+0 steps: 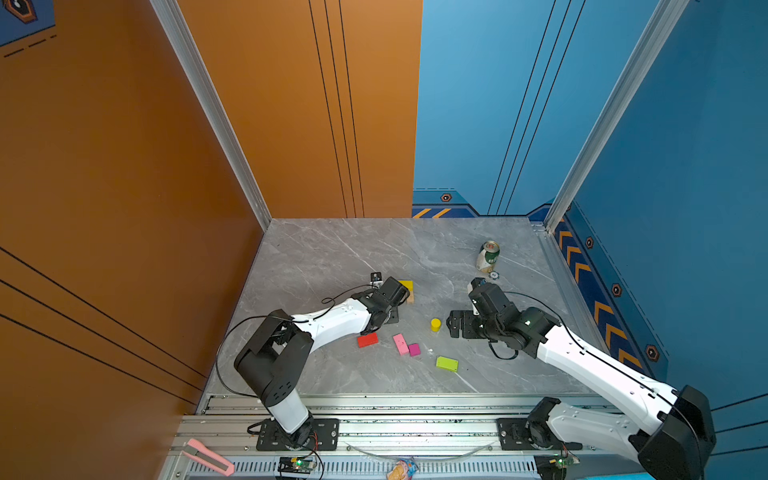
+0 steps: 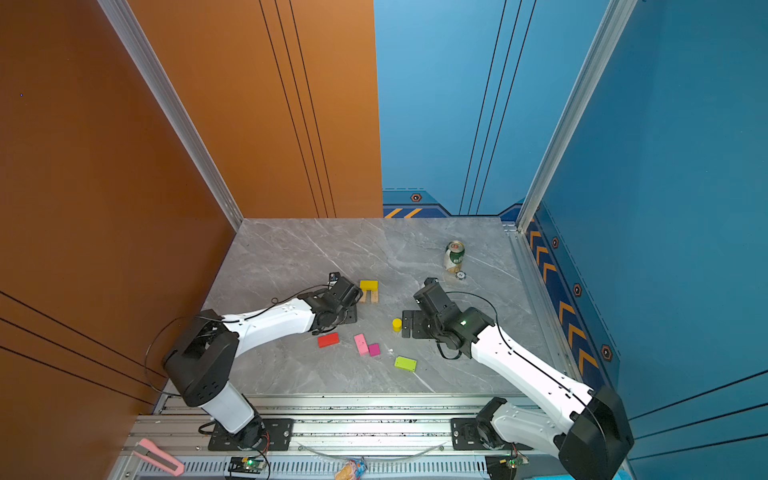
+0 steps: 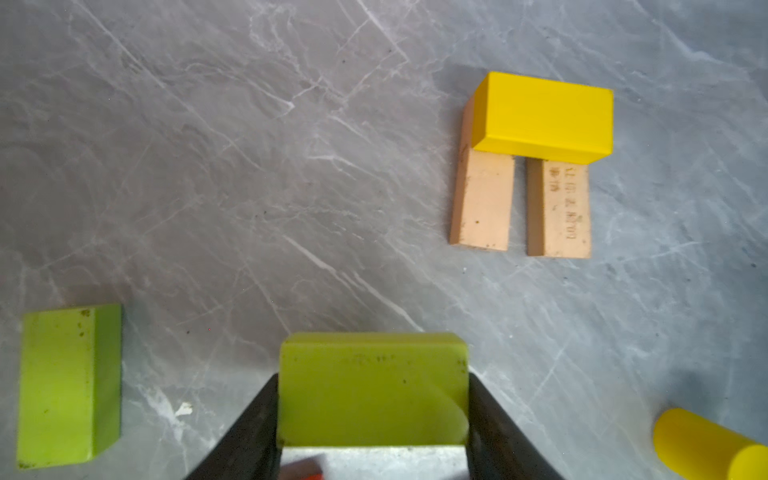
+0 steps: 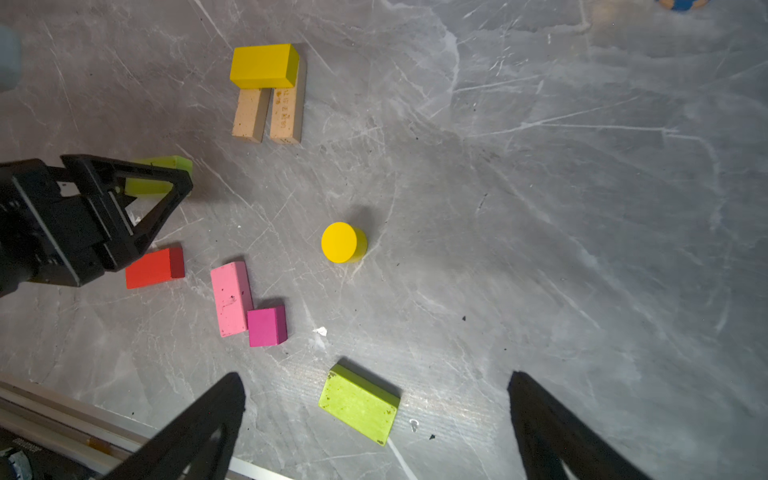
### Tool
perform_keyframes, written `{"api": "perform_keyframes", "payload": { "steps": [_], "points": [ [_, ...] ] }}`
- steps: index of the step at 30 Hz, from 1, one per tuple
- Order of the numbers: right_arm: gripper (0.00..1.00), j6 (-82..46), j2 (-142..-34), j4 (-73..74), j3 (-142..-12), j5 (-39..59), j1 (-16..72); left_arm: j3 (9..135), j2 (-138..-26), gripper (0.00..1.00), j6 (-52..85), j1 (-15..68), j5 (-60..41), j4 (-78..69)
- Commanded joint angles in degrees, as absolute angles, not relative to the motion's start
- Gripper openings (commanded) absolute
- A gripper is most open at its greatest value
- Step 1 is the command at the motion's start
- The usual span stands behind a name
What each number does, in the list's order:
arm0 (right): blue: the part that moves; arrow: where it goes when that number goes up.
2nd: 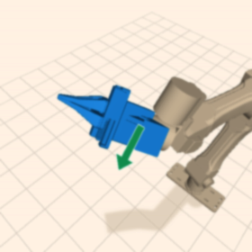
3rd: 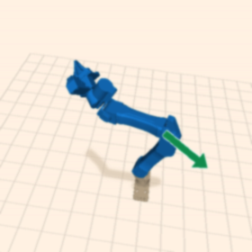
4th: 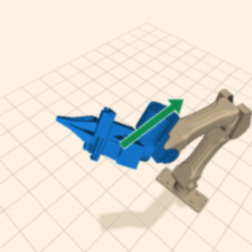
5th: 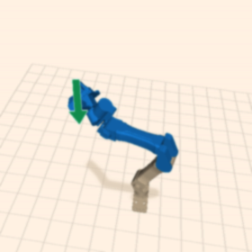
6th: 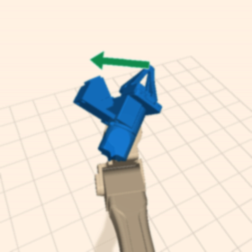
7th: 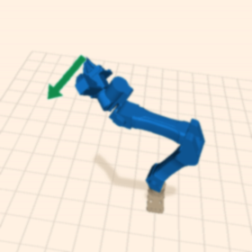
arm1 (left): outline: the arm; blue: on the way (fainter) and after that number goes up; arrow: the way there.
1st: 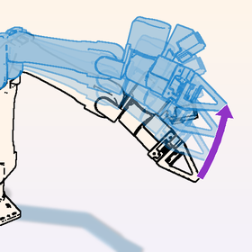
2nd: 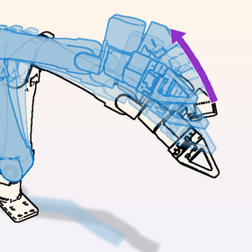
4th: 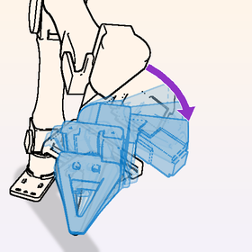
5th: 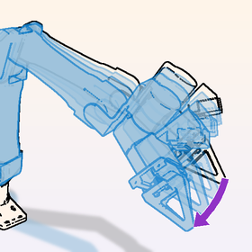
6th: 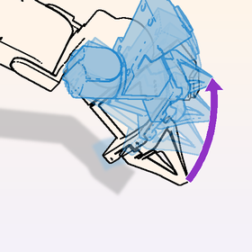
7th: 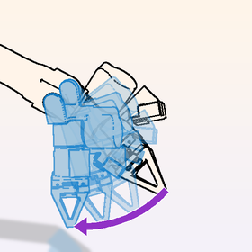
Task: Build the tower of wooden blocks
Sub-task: 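Lift the lime-green block with the left gripper and carry it toward the yellow block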
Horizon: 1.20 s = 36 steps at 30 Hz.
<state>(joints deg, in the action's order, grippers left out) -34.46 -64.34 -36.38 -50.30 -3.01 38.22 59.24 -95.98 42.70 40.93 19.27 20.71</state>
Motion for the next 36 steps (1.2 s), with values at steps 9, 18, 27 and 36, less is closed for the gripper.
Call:
{"api": "perform_keyframes", "payload": {
  "steps": [9, 18, 27, 36],
  "points": [
    [1.0, -32.9, -58.8, -38.4, -47.5, -2.4, 35.4, 67.4, -100.6, 0.54, 40.9, 43.2, 20.1, 24.8],
    [1.0, -32.4, -55.9, -39.4, -46.3, -1.8, 33.9, 73.4, -105.9, 0.54, 39.8, 44.0, 20.4, 26.4],
    [1.0, -32.0, -53.9, -40.3, -45.5, -0.7, 32.0, 79.7, -111.6, 0.54, 38.7, 44.4, 20.4, 27.9],
    [1.0, -31.8, -54.0, -40.3, -45.2, -0.1, 31.0, 83.3, -114.9, 0.54, 37.8, 43.6, 20.4, 28.8]
  ]
}}
